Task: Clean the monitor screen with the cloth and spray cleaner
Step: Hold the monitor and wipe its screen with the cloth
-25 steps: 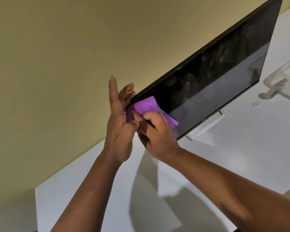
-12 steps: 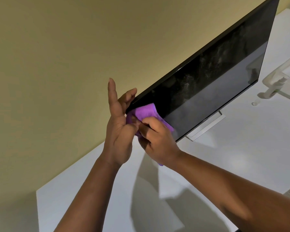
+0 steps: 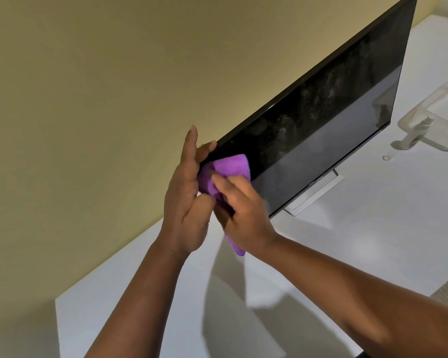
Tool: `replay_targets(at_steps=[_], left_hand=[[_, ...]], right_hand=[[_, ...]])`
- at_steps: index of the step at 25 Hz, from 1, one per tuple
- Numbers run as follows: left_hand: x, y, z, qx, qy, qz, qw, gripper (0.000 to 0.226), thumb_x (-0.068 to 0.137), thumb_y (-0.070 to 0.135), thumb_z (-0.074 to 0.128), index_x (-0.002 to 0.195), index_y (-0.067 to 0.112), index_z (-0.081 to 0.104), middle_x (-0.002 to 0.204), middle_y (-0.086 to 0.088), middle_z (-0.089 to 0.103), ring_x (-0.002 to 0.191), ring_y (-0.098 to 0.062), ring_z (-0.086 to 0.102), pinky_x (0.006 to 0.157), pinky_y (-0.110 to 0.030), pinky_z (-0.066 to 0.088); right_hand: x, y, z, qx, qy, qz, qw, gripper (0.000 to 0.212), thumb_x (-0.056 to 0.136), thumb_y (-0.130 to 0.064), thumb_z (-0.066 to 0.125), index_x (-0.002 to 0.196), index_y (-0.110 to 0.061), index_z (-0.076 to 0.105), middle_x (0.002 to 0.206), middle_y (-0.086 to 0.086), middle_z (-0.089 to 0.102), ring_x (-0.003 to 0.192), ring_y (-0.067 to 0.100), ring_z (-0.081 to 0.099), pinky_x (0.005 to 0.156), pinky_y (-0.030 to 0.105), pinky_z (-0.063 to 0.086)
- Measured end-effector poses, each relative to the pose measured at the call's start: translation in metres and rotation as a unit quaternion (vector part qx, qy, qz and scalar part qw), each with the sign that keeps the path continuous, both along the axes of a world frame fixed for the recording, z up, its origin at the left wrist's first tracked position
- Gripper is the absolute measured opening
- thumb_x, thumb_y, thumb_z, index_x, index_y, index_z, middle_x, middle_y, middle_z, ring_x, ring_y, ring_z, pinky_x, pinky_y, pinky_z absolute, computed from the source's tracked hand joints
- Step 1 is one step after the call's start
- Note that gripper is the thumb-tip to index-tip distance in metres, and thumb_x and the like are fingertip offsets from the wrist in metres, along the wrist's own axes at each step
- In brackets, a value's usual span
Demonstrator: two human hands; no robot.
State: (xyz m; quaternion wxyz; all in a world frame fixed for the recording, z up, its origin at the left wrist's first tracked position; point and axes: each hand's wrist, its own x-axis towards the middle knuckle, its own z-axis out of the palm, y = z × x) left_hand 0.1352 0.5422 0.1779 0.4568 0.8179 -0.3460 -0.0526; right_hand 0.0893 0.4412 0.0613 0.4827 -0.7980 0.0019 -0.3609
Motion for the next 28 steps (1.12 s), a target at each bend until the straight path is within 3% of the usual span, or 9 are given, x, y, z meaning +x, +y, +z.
replay_targets(at_steps=[2,6,9,12,14,18,21,25,28], left_hand=[[0.0,0.0,-0.001,0.011,-0.009,0.004,1.0,0.101,0.07,0.005,0.044,0.164,0.019,0.013,0.153,-0.004,0.051,0.146,-0.019,0.044,0.109,-0.038,0.042],[-0.001,0.0,-0.004,0.03,-0.056,-0.002,0.998,0.092,0.072,0.017,0.044,0.161,0.01,0.025,0.156,-0.004,0.049,0.146,-0.014,0.042,0.114,-0.033,0.035],[-0.002,-0.001,-0.003,0.056,-0.091,0.0,0.994,0.089,0.072,0.025,0.043,0.159,0.008,0.03,0.157,-0.002,0.047,0.145,-0.011,0.042,0.112,-0.024,0.035],[-0.003,-0.001,-0.002,0.078,-0.116,0.001,0.99,0.085,0.074,0.014,0.05,0.157,0.005,0.033,0.158,-0.007,0.046,0.146,-0.02,0.043,0.116,-0.037,0.037],[-0.003,-0.003,-0.004,0.1,-0.139,0.007,0.985,0.087,0.072,0.007,0.053,0.157,0.005,0.035,0.158,-0.008,0.045,0.146,-0.024,0.042,0.118,-0.042,0.036],[-0.001,-0.003,-0.005,0.14,-0.173,0.042,0.974,0.087,0.07,0.006,0.052,0.156,0.011,0.039,0.157,-0.004,0.047,0.143,-0.017,0.042,0.111,-0.008,0.027],[0.0,-0.002,-0.003,0.149,-0.172,0.038,0.973,0.087,0.07,0.006,0.051,0.156,0.012,0.04,0.157,-0.002,0.047,0.141,-0.014,0.041,0.101,0.004,0.021],[-0.002,0.0,-0.001,0.141,-0.162,0.032,0.976,0.086,0.071,0.009,0.052,0.156,0.013,0.041,0.159,0.0,0.045,0.146,-0.017,0.04,0.115,-0.018,0.03],[-0.004,0.001,-0.001,0.132,-0.167,0.029,0.977,0.084,0.073,0.006,0.051,0.156,0.012,0.041,0.159,-0.001,0.045,0.147,-0.02,0.04,0.117,-0.037,0.036]], right_hand=[[-0.016,-0.003,-0.022,-0.023,0.039,0.018,0.999,0.047,0.086,0.003,0.066,0.131,-0.007,0.062,0.107,0.006,0.058,0.093,0.022,0.059,0.079,0.025,0.05],[-0.041,-0.022,-0.044,0.14,0.141,-0.037,0.979,0.029,0.085,0.01,0.058,0.104,-0.012,0.062,0.095,0.0,0.056,0.082,0.017,0.054,0.067,0.038,0.049],[-0.017,-0.014,-0.014,0.176,0.06,-0.049,0.981,0.031,0.089,0.002,0.058,0.118,-0.009,0.059,0.108,0.0,0.059,0.097,0.011,0.057,0.078,0.022,0.049],[-0.009,0.005,-0.003,0.109,0.057,0.011,0.992,0.042,0.091,-0.006,0.063,0.132,-0.014,0.055,0.121,-0.001,0.057,0.106,0.009,0.056,0.088,0.014,0.044],[-0.026,0.003,-0.024,0.073,0.097,0.044,0.992,0.04,0.089,-0.003,0.062,0.128,-0.014,0.057,0.118,0.0,0.059,0.104,0.013,0.058,0.088,0.02,0.049],[-0.056,-0.012,-0.058,0.199,0.201,-0.037,0.958,0.024,0.087,0.01,0.055,0.103,-0.008,0.056,0.097,0.008,0.058,0.082,0.025,0.055,0.069,0.051,0.051],[-0.034,-0.011,-0.036,0.235,0.114,-0.082,0.962,0.026,0.09,0.008,0.056,0.107,-0.012,0.056,0.1,0.002,0.056,0.087,0.02,0.056,0.07,0.04,0.055],[-0.01,0.016,-0.007,0.112,0.051,-0.018,0.992,0.04,0.091,-0.007,0.062,0.13,-0.012,0.055,0.121,0.0,0.057,0.108,0.015,0.057,0.091,0.015,0.045],[-0.037,0.015,-0.04,0.058,0.134,0.01,0.989,0.036,0.086,0.003,0.058,0.121,-0.008,0.06,0.113,0.001,0.058,0.1,0.016,0.055,0.086,0.024,0.047]])
